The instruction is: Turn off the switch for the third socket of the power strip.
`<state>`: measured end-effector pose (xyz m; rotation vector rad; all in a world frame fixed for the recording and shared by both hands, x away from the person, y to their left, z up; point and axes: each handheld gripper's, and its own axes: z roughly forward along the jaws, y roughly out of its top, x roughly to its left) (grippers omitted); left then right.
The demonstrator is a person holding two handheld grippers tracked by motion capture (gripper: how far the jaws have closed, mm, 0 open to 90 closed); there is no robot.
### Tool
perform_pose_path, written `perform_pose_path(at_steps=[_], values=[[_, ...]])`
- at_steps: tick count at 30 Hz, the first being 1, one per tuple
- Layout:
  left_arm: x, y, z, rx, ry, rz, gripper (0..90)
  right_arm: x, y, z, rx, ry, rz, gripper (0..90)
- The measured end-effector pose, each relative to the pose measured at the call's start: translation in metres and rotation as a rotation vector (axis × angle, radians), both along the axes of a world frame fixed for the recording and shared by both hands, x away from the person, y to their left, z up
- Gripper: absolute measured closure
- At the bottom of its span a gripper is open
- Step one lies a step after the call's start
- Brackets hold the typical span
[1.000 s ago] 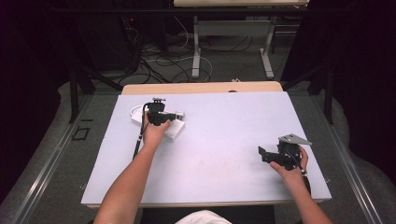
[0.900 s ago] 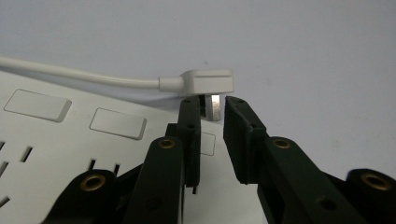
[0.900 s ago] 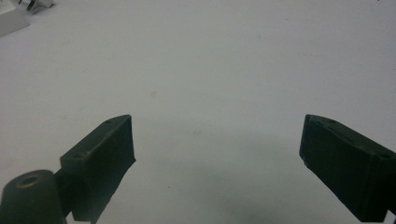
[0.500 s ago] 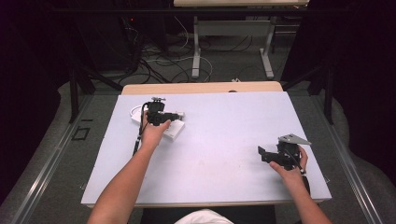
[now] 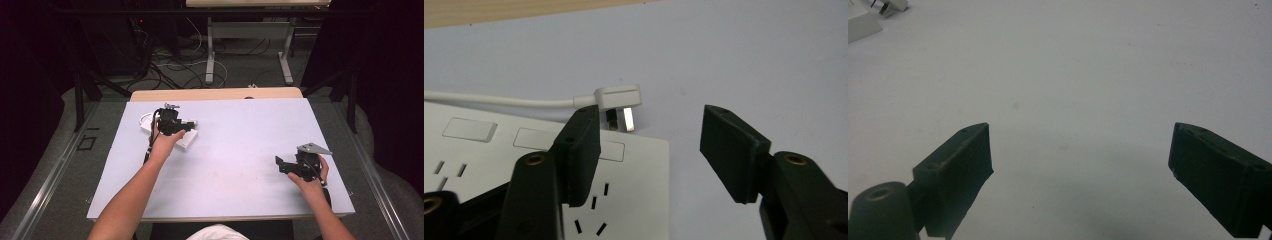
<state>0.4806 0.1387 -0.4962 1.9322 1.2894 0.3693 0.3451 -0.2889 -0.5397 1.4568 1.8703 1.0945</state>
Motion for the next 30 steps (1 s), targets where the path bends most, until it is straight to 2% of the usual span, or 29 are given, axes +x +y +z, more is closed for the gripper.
perform_pose_path(at_steps=[4,18,21,26,28,30], values=[[-0.005,-0.001,0.003,0.005,0.011,-0.017,35.7,0.001,0.001,0.000,0.002,0.003,0.000,9.7],[-0.027,-0.004,0.019,0.034,-0.043,-0.094,32.6,0.000,0.001,0.001,-0.002,-0.003,0.009,9.7],[-0.031,-0.004,0.023,0.028,-0.045,-0.100,30.7,-0.001,0.001,0.001,-0.002,0.003,0.003,9.7],[-0.038,-0.004,0.027,0.028,-0.074,-0.120,28.9,0.000,0.000,0.001,-0.004,-0.007,0.009,9.7],[-0.041,-0.004,0.029,0.023,-0.069,-0.127,28.4,0.000,0.000,0.001,-0.002,-0.010,0.002,9.7],[-0.043,-0.003,0.030,0.001,-0.070,-0.129,28.3,-0.001,0.000,0.001,0.001,-0.004,0.007,9.7]])
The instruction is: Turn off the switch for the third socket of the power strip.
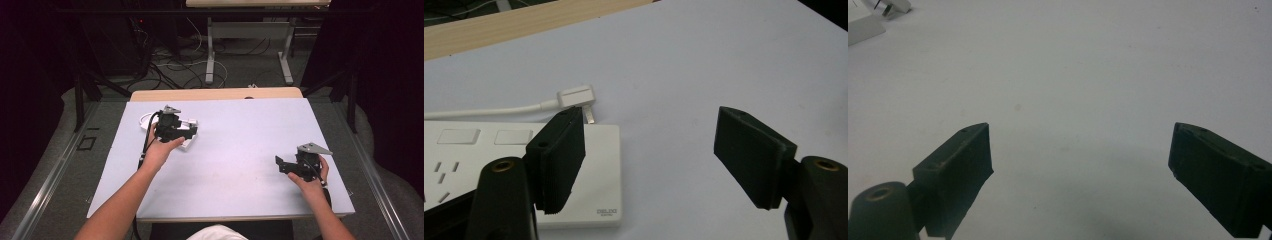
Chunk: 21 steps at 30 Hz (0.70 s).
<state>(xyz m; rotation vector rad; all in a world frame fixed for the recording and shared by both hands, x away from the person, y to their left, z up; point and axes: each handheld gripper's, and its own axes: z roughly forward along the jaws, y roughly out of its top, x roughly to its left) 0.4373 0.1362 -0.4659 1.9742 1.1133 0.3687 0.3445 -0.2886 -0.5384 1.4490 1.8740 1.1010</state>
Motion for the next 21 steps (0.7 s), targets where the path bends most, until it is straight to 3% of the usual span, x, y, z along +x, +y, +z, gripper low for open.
perform_pose_path(at_steps=[6,15,21], values=[[-0.010,0.004,0.002,-0.070,0.043,0.041,25.0,0.000,0.000,0.000,0.001,0.000,0.000,9.7],[-0.021,0.016,0.003,-0.112,0.054,0.043,8.0,0.000,0.001,0.000,0.001,-0.008,-0.006,9.7],[-0.032,0.026,0.003,-0.113,0.055,0.040,0.2,-0.001,0.000,0.001,-0.004,-0.008,-0.004,9.7]])
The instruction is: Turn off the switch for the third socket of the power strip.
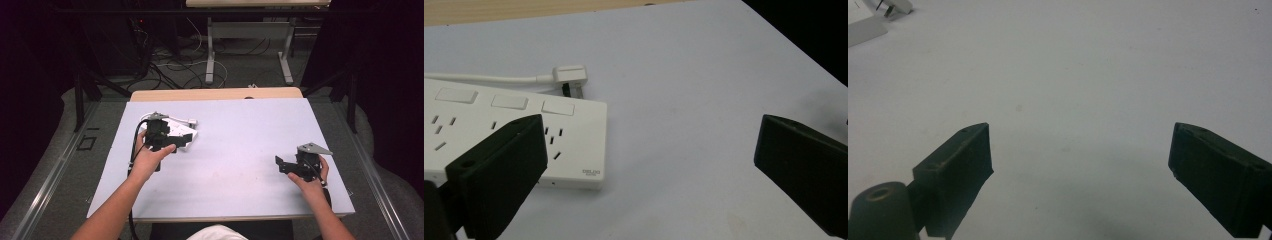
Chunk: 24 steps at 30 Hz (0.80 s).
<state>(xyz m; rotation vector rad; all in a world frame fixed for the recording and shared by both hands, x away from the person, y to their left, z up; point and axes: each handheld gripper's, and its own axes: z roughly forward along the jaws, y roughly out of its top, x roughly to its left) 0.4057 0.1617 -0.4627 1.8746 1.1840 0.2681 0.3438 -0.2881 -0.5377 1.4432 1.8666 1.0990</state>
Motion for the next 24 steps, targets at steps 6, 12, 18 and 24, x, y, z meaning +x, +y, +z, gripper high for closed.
perform_pose_path(at_steps=[6,12,18,24], values=[[-0.011,0.011,-0.001,-0.017,-0.021,0.025,0.2,0.000,0.000,0.000,0.003,0.002,0.007,9.7],[-0.020,0.025,0.000,-0.041,-0.021,0.032,0.2,0.000,0.001,0.000,0.000,0.003,0.009,9.6],[-0.027,0.036,-0.005,-0.049,-0.039,0.060,0.2,0.000,0.002,0.000,0.008,0.007,0.015,9.6],[-0.033,0.045,-0.014,-0.039,-0.032,0.088,0.2,-0.001,0.004,0.001,-0.015,-0.001,0.036,8.8]])
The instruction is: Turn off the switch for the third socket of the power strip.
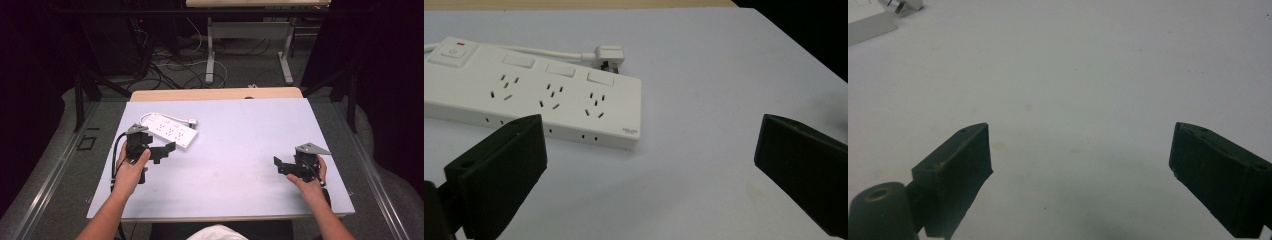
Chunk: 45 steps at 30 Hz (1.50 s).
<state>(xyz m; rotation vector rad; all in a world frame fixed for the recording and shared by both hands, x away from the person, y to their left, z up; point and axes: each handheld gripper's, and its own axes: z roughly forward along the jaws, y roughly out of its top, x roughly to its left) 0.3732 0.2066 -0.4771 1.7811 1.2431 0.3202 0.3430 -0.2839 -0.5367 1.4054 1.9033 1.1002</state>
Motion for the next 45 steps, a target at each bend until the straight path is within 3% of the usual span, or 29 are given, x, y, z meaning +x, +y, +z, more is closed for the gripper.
perform_pose_path(at_steps=[13,23,30,42,45], values=[[-0.013,0.016,-0.022,0.056,-0.001,0.035,0.2,0.001,0.005,-0.002,-0.003,0.006,0.033,2.4],[-0.019,0.027,-0.041,0.043,0.023,0.062,0.2,0.001,0.006,-0.003,-0.004,0.016,0.046,0.2],[-0.021,0.030,-0.052,0.036,0.017,0.072,0.2,0.001,0.007,-0.003,-0.006,0.017,0.050,0.0],[-0.025,0.034,-0.066,0.078,0.025,0.071,0.3,0.001,0.006,-0.003,-0.008,0.018,0.052,0.0],[-0.025,0.034,-0.068,0.088,0.012,0.069,0.3,0.001,0.006,-0.003,-0.010,0.019,0.052,0.0]])
